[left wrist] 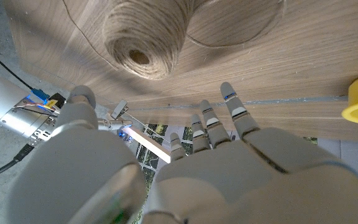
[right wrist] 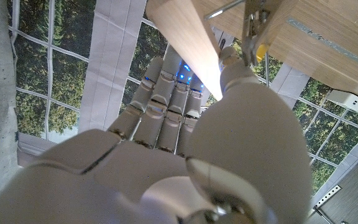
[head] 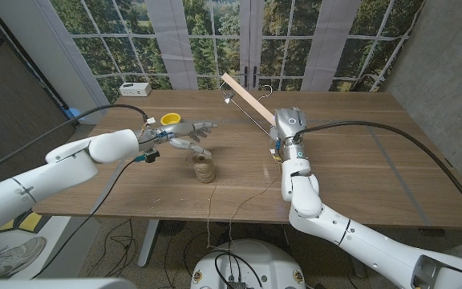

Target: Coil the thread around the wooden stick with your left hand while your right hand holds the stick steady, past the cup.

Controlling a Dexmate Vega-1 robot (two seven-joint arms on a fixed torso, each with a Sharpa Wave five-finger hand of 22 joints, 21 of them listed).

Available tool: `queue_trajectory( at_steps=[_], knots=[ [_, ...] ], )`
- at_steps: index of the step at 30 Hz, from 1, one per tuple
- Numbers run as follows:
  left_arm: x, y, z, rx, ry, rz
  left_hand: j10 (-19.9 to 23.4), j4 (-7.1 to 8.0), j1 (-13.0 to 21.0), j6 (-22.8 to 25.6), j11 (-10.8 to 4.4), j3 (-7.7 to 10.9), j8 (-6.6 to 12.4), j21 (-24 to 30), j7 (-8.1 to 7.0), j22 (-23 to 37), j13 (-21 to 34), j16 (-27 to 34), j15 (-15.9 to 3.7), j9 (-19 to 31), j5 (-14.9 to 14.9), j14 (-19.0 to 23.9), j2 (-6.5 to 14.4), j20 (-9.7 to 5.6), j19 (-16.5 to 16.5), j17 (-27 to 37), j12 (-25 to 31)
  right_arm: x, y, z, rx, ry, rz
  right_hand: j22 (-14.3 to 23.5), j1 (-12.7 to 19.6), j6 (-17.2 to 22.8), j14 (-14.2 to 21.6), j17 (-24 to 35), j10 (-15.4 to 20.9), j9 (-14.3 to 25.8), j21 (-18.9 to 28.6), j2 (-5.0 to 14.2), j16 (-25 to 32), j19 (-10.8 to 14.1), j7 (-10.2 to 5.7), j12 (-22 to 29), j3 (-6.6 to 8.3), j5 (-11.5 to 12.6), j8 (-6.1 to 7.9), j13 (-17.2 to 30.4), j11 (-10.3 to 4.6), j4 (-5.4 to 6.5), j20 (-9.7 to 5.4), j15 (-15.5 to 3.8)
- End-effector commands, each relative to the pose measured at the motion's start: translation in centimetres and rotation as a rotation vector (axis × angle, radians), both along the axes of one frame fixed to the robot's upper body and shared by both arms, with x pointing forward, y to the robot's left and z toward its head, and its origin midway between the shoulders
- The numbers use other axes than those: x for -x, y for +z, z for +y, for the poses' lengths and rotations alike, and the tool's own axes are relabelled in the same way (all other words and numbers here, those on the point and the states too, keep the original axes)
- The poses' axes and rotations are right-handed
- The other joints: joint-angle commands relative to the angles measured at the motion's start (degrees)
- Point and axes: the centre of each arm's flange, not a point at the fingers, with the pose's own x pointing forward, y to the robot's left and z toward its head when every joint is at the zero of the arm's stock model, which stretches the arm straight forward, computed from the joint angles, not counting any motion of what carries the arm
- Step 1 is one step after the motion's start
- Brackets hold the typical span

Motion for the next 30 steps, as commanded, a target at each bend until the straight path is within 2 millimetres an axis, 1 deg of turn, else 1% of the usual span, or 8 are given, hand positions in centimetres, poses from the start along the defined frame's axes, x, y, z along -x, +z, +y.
queue_trajectory(
  at_steps=[1, 5, 8, 12, 22, 28, 29, 30],
  knots=[
    [2.2, -0.1, -1.6, -0.169, 0.120, -0.074, 0.77, -0.03, 2.03, 0.55, -0.04, -0.62, 0.48, -0.24, -0.14, 0.11, 0.32, 0.25, -0.36, 0.34, 0.99, 0.67, 0.26, -0.07, 0.75, 0.20, 0.36, 0.8, -0.6, -0.2, -0.006, 0.002, -0.004, 0.06, 7.46, 5.21, 4.49, 0.44, 3.82, 7.75, 0.53, 7.89, -0.35, -0.44, -4.83, 0.29, 0.34, 0.40, 0.37, 8.69, -3.46, 0.66, -5.57, -8.37],
    [2.6, -0.1, -2.2, -0.206, 0.123, -0.059, 0.71, 0.12, 3.07, 2.05, 0.25, -1.14, 1.04, -0.34, 0.14, 0.16, 0.49, 0.20, -0.08, 0.37, 1.61, 0.44, 0.41, 0.09, 0.76, 0.27, 0.38, 1.1, -0.9, -0.4, -0.009, 0.000, -0.010, 0.03, 7.46, 5.31, 4.55, 0.73, 3.66, 7.71, 0.74, 7.85, -0.53, -0.52, -4.94, 0.25, 0.30, 0.42, 0.38, 8.73, -3.44, 0.67, -5.60, -8.35],
    [3.3, -0.1, -2.9, -0.257, 0.167, -0.082, 0.98, 0.50, 4.11, 3.76, 0.30, -2.01, 1.54, -0.35, 1.87, 0.22, 0.78, 0.25, -0.10, 0.51, 2.32, 0.38, 0.69, 0.02, 1.09, 0.38, 0.58, 1.4, -1.1, -0.5, -0.012, -0.003, -0.014, 0.01, 7.43, 5.28, 4.63, 0.99, 3.75, 7.72, 0.95, 7.86, -0.69, -0.54, -4.85, 0.27, 0.27, 0.45, 0.37, 8.72, -3.45, 0.72, -5.59, -8.35],
    [3.8, -0.1, -3.2, -0.291, 0.172, -0.077, 1.06, 0.68, 4.48, 3.25, 0.47, -2.34, 1.27, -0.21, 2.51, 0.25, 0.92, 0.23, 0.20, 0.58, 2.54, 0.30, 0.88, -0.14, 1.59, 0.39, 0.64, 1.7, -1.3, -0.7, -0.015, -0.004, -0.017, -0.01, 7.41, 5.30, 4.67, 1.15, 3.72, 7.70, 1.06, 7.84, -0.80, -0.60, -4.87, 0.27, 0.25, 0.46, 0.36, 8.74, -3.47, 0.74, -5.62, -8.35],
    [5.4, -0.3, -4.7, -0.407, 0.265, -0.097, 0.38, 0.91, 7.51, 2.68, 1.33, -2.26, 0.92, 0.46, 1.58, 0.31, 1.43, 0.00, 2.10, 0.74, 2.82, -0.39, 2.74, -0.55, 3.81, 0.29, 0.52, 2.3, -1.7, -1.1, -0.021, -0.002, -0.029, -0.06, 7.44, 5.22, 4.78, 1.71, 3.75, 7.65, 1.43, 7.80, -1.19, -0.87, -4.83, 0.26, 0.20, 0.52, 0.28, 8.74, -3.59, 0.74, -5.69, -8.33],
    [6.3, -0.5, -5.3, -0.437, 0.324, -0.158, 2.53, 1.28, 10.11, 4.64, 1.35, -1.94, 1.57, 1.20, 1.44, 0.35, 2.02, 0.49, 1.94, 0.85, 1.83, 0.48, 4.89, -1.71, 6.06, 0.26, 1.56, 2.5, -1.9, -1.3, -0.027, 0.000, -0.028, -0.10, 7.40, 5.41, 4.91, 2.11, 3.76, 7.61, 1.76, 7.79, -1.45, -0.88, -4.77, 0.27, 0.15, 0.55, 0.31, 8.78, -3.54, 0.79, -5.68, -8.34],
    [6.4, -0.6, -5.3, -0.433, 0.330, -0.161, 2.60, 1.16, 11.53, 5.31, 1.22, -1.67, 1.75, 1.84, 1.23, 0.41, 2.24, 0.59, 1.72, 0.89, 1.11, 0.68, 5.71, -2.49, 7.76, 0.23, 1.66, 2.5, -2.0, -1.3, -0.025, 0.002, -0.028, -0.10, 7.41, 5.38, 4.93, 2.15, 3.88, 7.60, 1.79, 7.78, -1.48, -0.89, -4.75, 0.28, 0.15, 0.55, 0.29, 8.72, -3.35, 0.78, -5.69, -8.36],
    [6.4, -0.7, -5.3, -0.431, 0.331, -0.168, 2.64, 1.30, 12.28, 5.56, 1.60, -1.47, 1.78, 2.17, 1.58, 0.47, 2.43, 0.72, 1.90, 0.91, 0.56, 0.88, 6.55, -2.22, 8.54, 0.28, 1.74, 2.6, -2.0, -1.3, -0.025, 0.002, -0.029, -0.10, 7.41, 5.36, 4.94, 2.20, 3.79, 7.58, 1.79, 7.78, -1.51, -0.97, -4.80, 0.26, 0.15, 0.56, 0.27, 8.75, -3.37, 0.79, -5.69, -8.35]
  ],
)
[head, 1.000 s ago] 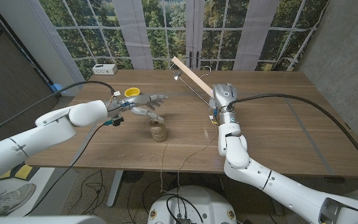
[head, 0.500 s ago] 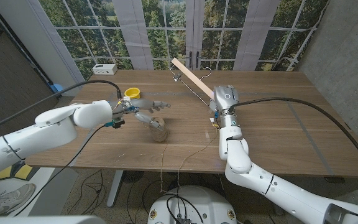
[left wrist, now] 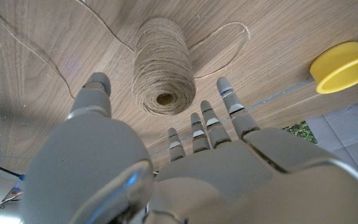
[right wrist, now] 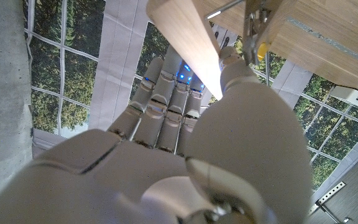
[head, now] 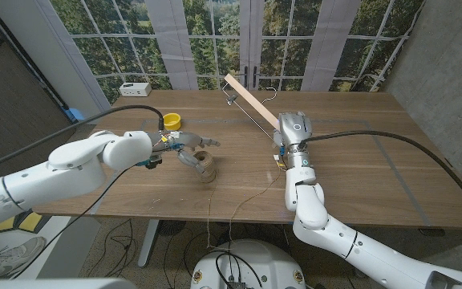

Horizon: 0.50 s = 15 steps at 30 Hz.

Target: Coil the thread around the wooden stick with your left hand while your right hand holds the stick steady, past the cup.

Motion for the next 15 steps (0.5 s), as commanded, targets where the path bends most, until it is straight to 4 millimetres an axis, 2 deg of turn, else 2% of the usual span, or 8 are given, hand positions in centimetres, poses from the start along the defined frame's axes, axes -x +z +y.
queue_trajectory(
  at_steps=[1, 3, 9, 11, 15],
  knots=[
    [1.7, -0.2, -1.1, -0.077, 0.100, -0.082, 0.77, 0.24, 3.39, 2.10, 0.08, 0.63, 0.79, 1.64, 0.00, 0.38, 0.75, 0.73, -0.19, 0.39, -1.95, 1.22, 2.00, -0.69, 4.14, 0.08, 0.72, 0.6, -0.5, -0.4, -0.007, 0.006, -0.006, 0.15, 7.22, 5.44, 4.66, 0.39, 3.87, 6.83, 0.48, 7.98, -0.24, -0.09, -4.69, 0.45, 0.46, 0.32, 0.24, 8.61, -3.37, 0.45, -5.67, -8.04],
    [1.6, -0.4, -1.2, -0.091, 0.129, -0.106, 0.72, 0.23, 4.23, 2.35, 0.20, 0.67, 0.76, 2.43, -0.01, 0.45, 0.96, 0.78, -0.08, 0.41, -2.75, 1.26, 2.51, -0.74, 6.04, 0.07, 0.76, 0.7, -0.5, -0.4, -0.007, 0.006, -0.006, 0.14, 7.23, 5.43, 4.70, 0.53, 3.93, 6.79, 0.59, 7.98, -0.33, -0.13, -4.70, 0.51, 0.46, 0.34, 0.20, 8.69, -3.45, 0.45, -5.68, -8.03],
    [0.4, -1.1, -1.5, -0.096, 0.141, -0.071, 1.16, 0.25, 5.30, 2.65, 0.72, 0.64, 0.71, 2.74, 0.25, 0.50, 1.25, 0.86, 0.26, 0.45, -3.89, 1.43, 3.15, -0.88, 6.68, 0.06, 1.03, 0.7, -0.8, -0.5, -0.007, 0.006, 0.003, 0.12, 7.23, 5.42, 4.73, 0.82, 3.88, 6.71, 0.79, 7.98, -0.57, -0.27, -4.63, 0.49, 0.44, 0.36, 0.14, 8.73, -3.45, 0.47, -5.70, -8.01],
    [0.4, -1.3, -1.7, -0.113, 0.156, -0.085, 2.10, 0.20, 6.53, 3.29, 1.13, 0.90, 0.82, 2.97, 0.65, 0.50, 1.51, 1.23, 0.47, 0.47, -4.76, 2.24, 4.11, -0.85, 7.18, 0.07, 1.47, 0.7, -0.8, -0.5, -0.008, 0.005, 0.006, 0.11, 7.24, 5.39, 4.77, 0.92, 3.88, 6.69, 0.88, 7.97, -0.63, -0.24, -4.62, 0.47, 0.44, 0.37, 0.12, 8.71, -3.42, 0.46, -5.72, -8.03],
    [-0.2, -1.5, -1.8, -0.121, 0.147, -0.079, 3.49, 0.22, 8.24, 5.15, 0.35, 0.96, 1.25, 3.97, 0.55, 0.65, 1.94, 2.23, -1.05, 0.52, -6.42, 4.57, 5.36, -2.96, 9.15, 0.14, 2.08, 0.8, -0.9, -0.6, -0.008, 0.002, 0.009, 0.09, 7.24, 5.36, 4.83, 1.12, 3.93, 6.70, 1.01, 7.97, -0.78, -0.35, -4.49, 0.44, 0.43, 0.38, 0.11, 8.66, -3.60, 0.47, -5.70, -8.02]
  ],
)
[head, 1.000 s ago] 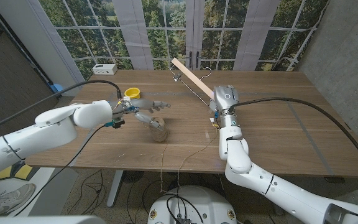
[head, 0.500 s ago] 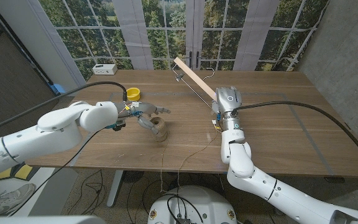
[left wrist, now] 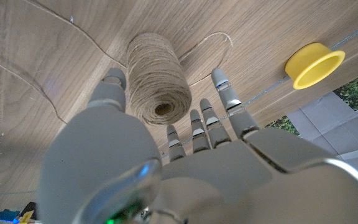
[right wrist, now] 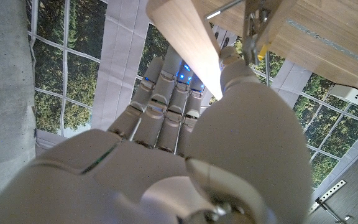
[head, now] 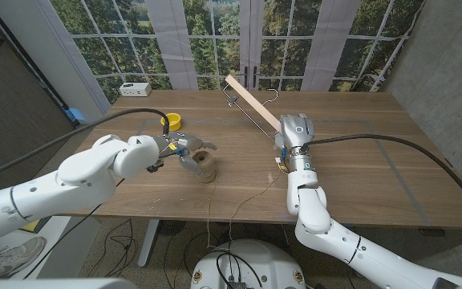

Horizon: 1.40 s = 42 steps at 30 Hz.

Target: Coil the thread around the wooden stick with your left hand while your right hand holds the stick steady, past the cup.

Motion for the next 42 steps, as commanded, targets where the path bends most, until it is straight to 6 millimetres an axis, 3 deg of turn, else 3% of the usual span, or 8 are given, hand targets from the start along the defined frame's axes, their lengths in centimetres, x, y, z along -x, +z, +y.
queue_trajectory(
  at_steps=[1, 9, 20, 25, 28, 31, 35, 42],
  knots=[
    [-1.0, -0.7, -0.6, -0.041, 0.028, -0.021, 1.96, -0.07, 2.08, 2.26, -0.66, 0.60, 0.90, 1.20, -0.28, 0.46, 0.58, 1.18, -1.64, 0.26, -1.63, 2.58, 1.00, -2.06, 2.15, 0.17, 0.90, 0.2, -0.3, -0.2, -0.003, -0.002, 0.010, 0.08, 7.28, 5.21, 4.73, 0.36, 3.90, 6.68, 0.40, 7.94, -0.21, -0.33, -4.66, 0.24, 0.49, 0.59, 0.30, 8.63, -3.68, 0.39, -5.70, -8.13],
    [-2.5, -1.5, -1.4, -0.049, -0.014, -0.025, 4.64, -0.04, 4.98, 6.45, -1.01, 1.33, 1.87, 3.34, 1.03, 1.10, 1.21, 2.86, -3.59, 0.35, -3.81, 5.32, 4.65, -3.91, 4.68, 1.16, 2.08, 0.3, -0.2, -0.2, -0.004, -0.006, 0.008, 0.04, 7.28, 5.15, 4.83, 0.74, 3.77, 6.67, 0.64, 7.93, -0.53, -0.56, -4.76, 0.16, 0.47, 0.62, 0.25, 8.63, -3.47, 0.41, -5.76, -8.11],
    [-4.5, -2.4, -2.0, -0.034, -0.120, -0.020, 11.31, -0.89, 10.62, 15.63, -2.97, 1.60, 3.99, 6.61, 3.71, 1.30, 2.40, 5.65, -6.42, 0.50, -5.39, 11.28, 6.42, -6.49, 7.72, 1.75, 5.19, 0.0, -0.2, -0.3, -0.004, -0.012, 0.018, 0.00, 7.26, 5.29, 4.92, 1.32, 3.88, 6.62, 1.06, 7.93, -1.03, -0.77, -4.65, 0.16, 0.44, 0.64, 0.23, 8.67, -3.54, 0.45, -5.76, -8.10],
    [-4.7, -2.4, -1.9, -0.006, -0.143, -0.063, 19.36, -0.75, 14.35, 26.28, -5.51, 3.36, 6.68, 10.17, 6.74, 1.23, 3.21, 8.32, -9.18, 0.66, -5.45, 20.40, 8.77, -9.40, 11.47, 1.78, 8.82, -0.1, -0.1, -0.3, -0.004, -0.014, 0.024, -0.02, 7.28, 5.34, 5.00, 1.49, 3.93, 6.58, 1.20, 7.92, -1.14, -0.76, -4.64, 0.22, 0.43, 0.65, 0.22, 8.77, -3.51, 0.44, -5.79, -8.12],
    [-4.5, -2.2, -1.7, 0.037, -0.154, -0.110, 25.50, -0.82, 17.58, 34.86, -5.95, 5.57, 8.97, 13.52, 10.59, 1.43, 3.90, 10.87, -10.91, 0.86, -5.37, 27.32, 11.09, -11.17, 14.23, 2.90, 11.35, -0.3, -0.1, -0.2, -0.004, -0.014, 0.030, -0.04, 7.27, 5.34, 5.03, 1.66, 3.76, 6.55, 1.29, 7.92, -1.29, -0.89, -4.64, 0.18, 0.42, 0.65, 0.19, 8.83, -3.56, 0.45, -5.82, -8.11],
    [-4.0, -1.9, -1.4, 0.055, -0.173, -0.200, 33.43, -0.42, 21.24, 42.63, -6.38, 7.82, 11.18, 18.16, 11.33, 1.73, 5.38, 14.55, -11.89, 1.35, -5.62, 35.02, 12.05, -11.67, 16.71, 5.54, 14.54, -0.4, 0.0, -0.2, -0.004, -0.013, 0.034, -0.06, 7.30, 5.34, 5.08, 1.79, 3.81, 6.53, 1.35, 7.91, -1.39, -0.99, -4.70, 0.09, 0.43, 0.66, 0.18, 8.69, -3.55, 0.43, -5.83, -8.12],
    [-3.0, -1.7, -1.0, 0.095, -0.192, -0.329, 39.35, 0.04, 21.58, 44.95, -8.68, 8.66, 11.41, 23.49, 11.79, 1.79, 7.30, 16.26, -13.96, 1.40, -5.63, 43.03, 11.38, -14.11, 22.16, 6.64, 17.72, -0.6, 0.1, -0.1, -0.001, -0.009, 0.035, -0.07, 7.29, 5.34, 5.12, 1.95, 3.85, 6.50, 1.45, 7.91, -1.52, -1.06, -4.65, 0.10, 0.42, 0.66, 0.15, 8.73, -3.37, 0.45, -5.88, -8.10],
    [-2.3, -0.6, 0.4, 0.263, -0.279, -0.416, 42.23, -0.71, 22.80, 47.46, -9.30, 8.09, 11.02, 29.13, 11.05, 1.70, 8.68, 18.40, -14.42, 1.23, -5.36, 52.08, 9.24, -16.66, 26.08, 8.63, 19.05, -1.0, 0.2, 0.0, -0.001, -0.004, 0.032, -0.10, 7.26, 5.22, 5.19, 2.31, 3.87, 6.52, 1.69, 7.91, -1.85, -1.22, -4.77, 0.07, 0.40, 0.66, 0.08, 8.74, -3.51, 0.49, -5.97, -8.09]
  ],
)
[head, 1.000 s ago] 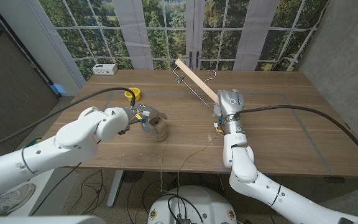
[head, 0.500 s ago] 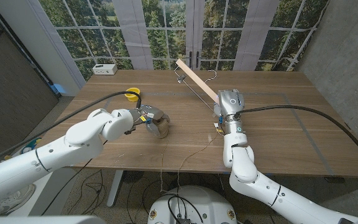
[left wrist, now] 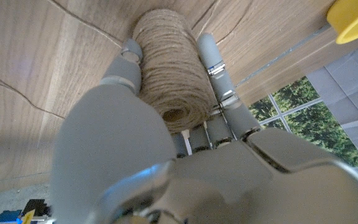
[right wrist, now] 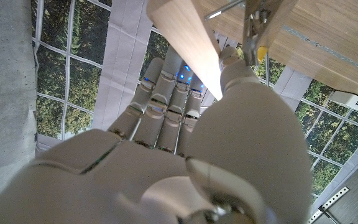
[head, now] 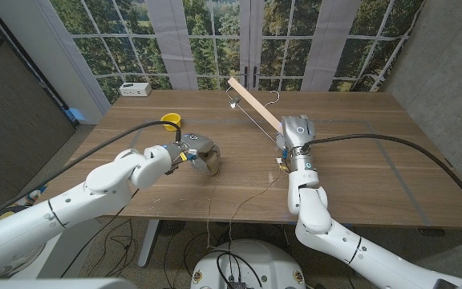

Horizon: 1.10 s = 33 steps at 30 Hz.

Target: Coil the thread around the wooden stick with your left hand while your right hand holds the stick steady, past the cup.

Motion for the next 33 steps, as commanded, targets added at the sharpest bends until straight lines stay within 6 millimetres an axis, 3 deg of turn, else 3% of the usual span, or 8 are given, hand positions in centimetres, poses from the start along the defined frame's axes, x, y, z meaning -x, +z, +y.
queue_trajectory(
  at_steps=[1, 11, 21, 33],
  knots=[
    [1.6, 1.6, 1.9, 0.247, -0.155, -0.199, 15.57, 2.59, 8.00, 13.97, -10.19, 2.99, 0.02, 2.53, 4.79, 0.13, 5.73, 6.10, -15.82, 0.01, 0.34, 26.56, 5.99, -7.13, 2.49, 7.00, 7.27, -0.6, 0.1, 0.2, 0.000, 0.010, 0.004, 0.18, 7.48, 5.29, 4.81, 0.27, 3.92, 6.52, 0.43, 7.71, -0.13, -0.25, -4.77, 0.53, 0.49, 0.47, 0.28, 8.74, -3.45, 0.39, -6.25, -8.13],
    [1.8, 2.3, 4.1, 0.557, -0.296, -0.196, 16.95, 2.36, 9.67, 14.63, -7.91, 2.45, -0.53, 4.89, 6.77, 0.33, 5.36, 7.17, -15.71, -0.02, 0.58, 27.95, 5.21, -7.32, 2.40, 9.00, 6.66, -0.8, 0.1, 0.2, 0.004, 0.016, -0.002, 0.15, 7.48, 5.30, 4.93, 0.81, 3.87, 6.54, 0.78, 7.70, -0.60, -0.48, -4.64, 0.43, 0.46, 0.47, 0.25, 8.75, -3.44, 0.40, -6.33, -8.11],
    [1.7, 2.1, 5.5, 0.773, -0.369, -0.291, 18.67, 2.44, 10.53, 15.74, -7.47, 2.19, -0.64, 6.32, 6.92, 0.34, 4.42, 7.19, -15.74, -0.01, 0.64, 28.01, 4.77, -7.26, 2.18, 9.87, 6.15, -0.8, 0.1, 0.2, 0.011, 0.026, -0.014, 0.13, 7.47, 5.39, 5.03, 1.27, 3.87, 6.62, 1.09, 7.66, -1.03, -0.64, -4.77, 0.38, 0.43, 0.46, 0.30, 8.81, -3.46, 0.42, -6.41, -8.11],
    [0.5, 2.3, 7.8, 1.040, -0.428, -0.283, 19.21, 2.65, 11.05, 15.84, -7.71, 1.86, -1.15, 7.61, 7.05, 0.28, 3.56, 7.14, -15.69, 0.05, 0.74, 28.22, 4.46, -7.29, 1.95, 10.55, 5.37, -0.5, 0.0, -0.1, -0.005, 0.016, -0.053, 0.10, 7.50, 5.35, 5.06, 1.71, 3.86, 6.82, 1.40, 7.60, -1.49, -0.78, -4.91, 0.34, 0.39, 0.47, 0.36, 8.93, -3.58, 0.39, -6.61, -8.14]
  ],
)
